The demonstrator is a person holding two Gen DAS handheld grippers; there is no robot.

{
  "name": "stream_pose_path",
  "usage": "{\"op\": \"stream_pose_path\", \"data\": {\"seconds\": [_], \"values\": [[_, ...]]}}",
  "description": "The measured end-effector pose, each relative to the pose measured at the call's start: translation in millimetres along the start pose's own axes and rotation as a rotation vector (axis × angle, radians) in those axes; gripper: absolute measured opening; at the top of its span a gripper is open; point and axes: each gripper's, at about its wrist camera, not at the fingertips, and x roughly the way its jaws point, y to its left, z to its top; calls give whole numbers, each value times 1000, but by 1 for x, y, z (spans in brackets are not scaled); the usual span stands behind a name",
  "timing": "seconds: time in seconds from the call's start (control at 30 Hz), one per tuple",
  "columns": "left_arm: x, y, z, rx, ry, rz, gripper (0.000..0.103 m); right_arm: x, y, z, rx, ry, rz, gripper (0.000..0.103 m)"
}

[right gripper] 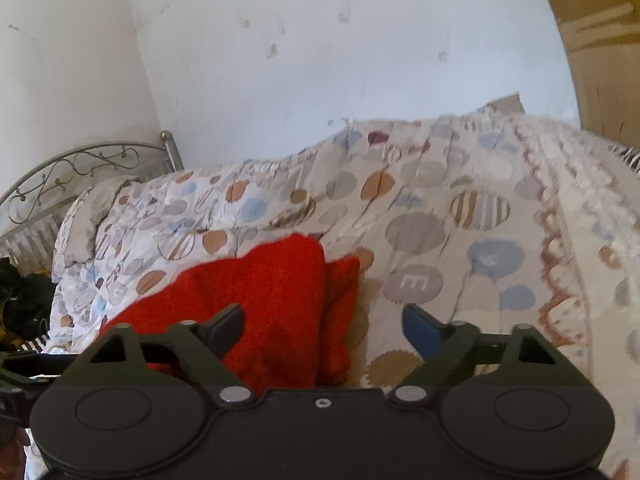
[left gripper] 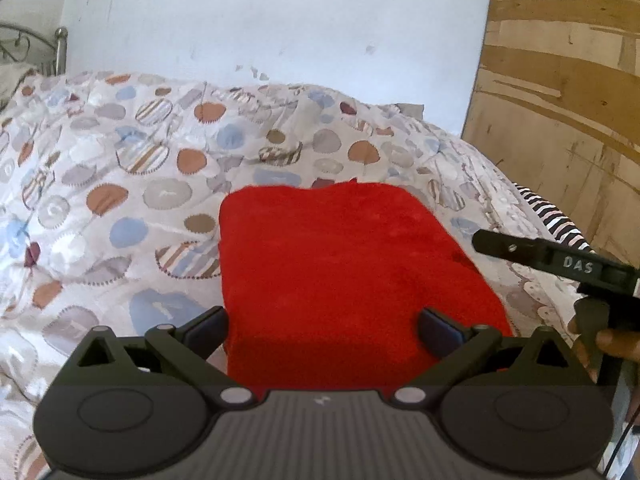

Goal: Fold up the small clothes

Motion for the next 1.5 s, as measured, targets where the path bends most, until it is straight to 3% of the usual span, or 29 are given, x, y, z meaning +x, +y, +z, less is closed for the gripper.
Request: {"op": "stream_pose_path", "data": {"seconds": [0.2,0.4,0.8,1.13,1.3,1.5], "values": [[-35,-11,5,-6,-63,25,102,-40,15,12,-42,-70,-6,102],[-86,-17,6,-37,-153,52,102,-92,35,15,-91,-143,-18,102],[-191,-22,-35,-77,-291,139,102,-208,71,-18,-173,-221,-51,103],[-241,-25,-78,-86,-316,180,102,-267,93,-53,-173,-257,-85,103],[-244,-29,-98,-66,-295,214,103,-277,103,-72,-222,-255,-111,103],[-236,-28,-124,-100,-258,199,102,-281,108,-101,-273,-225,-133,103]]}}
